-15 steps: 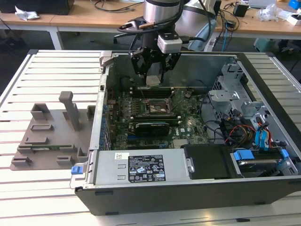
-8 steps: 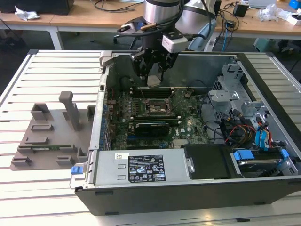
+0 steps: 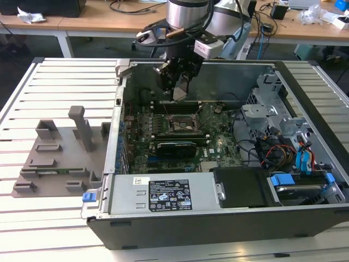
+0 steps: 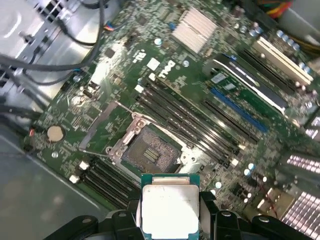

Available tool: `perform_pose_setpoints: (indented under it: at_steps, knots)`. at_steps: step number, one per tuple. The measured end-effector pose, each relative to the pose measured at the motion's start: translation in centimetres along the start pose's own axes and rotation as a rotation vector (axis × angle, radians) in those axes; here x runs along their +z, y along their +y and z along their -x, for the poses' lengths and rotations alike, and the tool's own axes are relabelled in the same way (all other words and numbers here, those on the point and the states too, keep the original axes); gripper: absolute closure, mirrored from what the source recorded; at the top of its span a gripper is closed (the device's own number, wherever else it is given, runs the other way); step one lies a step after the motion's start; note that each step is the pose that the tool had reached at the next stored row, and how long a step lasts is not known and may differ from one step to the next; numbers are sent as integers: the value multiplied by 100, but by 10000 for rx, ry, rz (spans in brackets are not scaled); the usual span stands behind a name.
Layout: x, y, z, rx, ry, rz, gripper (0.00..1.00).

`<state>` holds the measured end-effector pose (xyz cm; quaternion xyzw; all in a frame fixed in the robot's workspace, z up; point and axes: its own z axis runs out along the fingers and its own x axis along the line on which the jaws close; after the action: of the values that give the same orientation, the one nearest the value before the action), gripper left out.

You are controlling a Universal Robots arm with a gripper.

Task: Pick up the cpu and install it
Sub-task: 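Place the cpu into insertion slot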

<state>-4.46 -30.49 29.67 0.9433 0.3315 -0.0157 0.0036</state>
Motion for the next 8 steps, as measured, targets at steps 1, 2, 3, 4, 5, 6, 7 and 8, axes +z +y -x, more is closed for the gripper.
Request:
perform_pose_setpoints:
  at_steps: [1, 2, 3, 4, 5, 6, 7, 8]
  knots:
    - [0, 0, 0, -360, -2, 12, 45]
    - [0, 0, 0, -676, -3, 22, 45]
    - [0, 0, 0, -855, -4, 27, 45]
    - [0, 0, 0, -1143, -5, 37, 45]
    - [0, 0, 0, -1459, -5, 47, 45]
    - [0, 0, 0, -1842, -6, 59, 45]
    - [0, 0, 0, -2097, -8, 67, 45]
    - [0, 0, 0, -2293, -9, 73, 45]
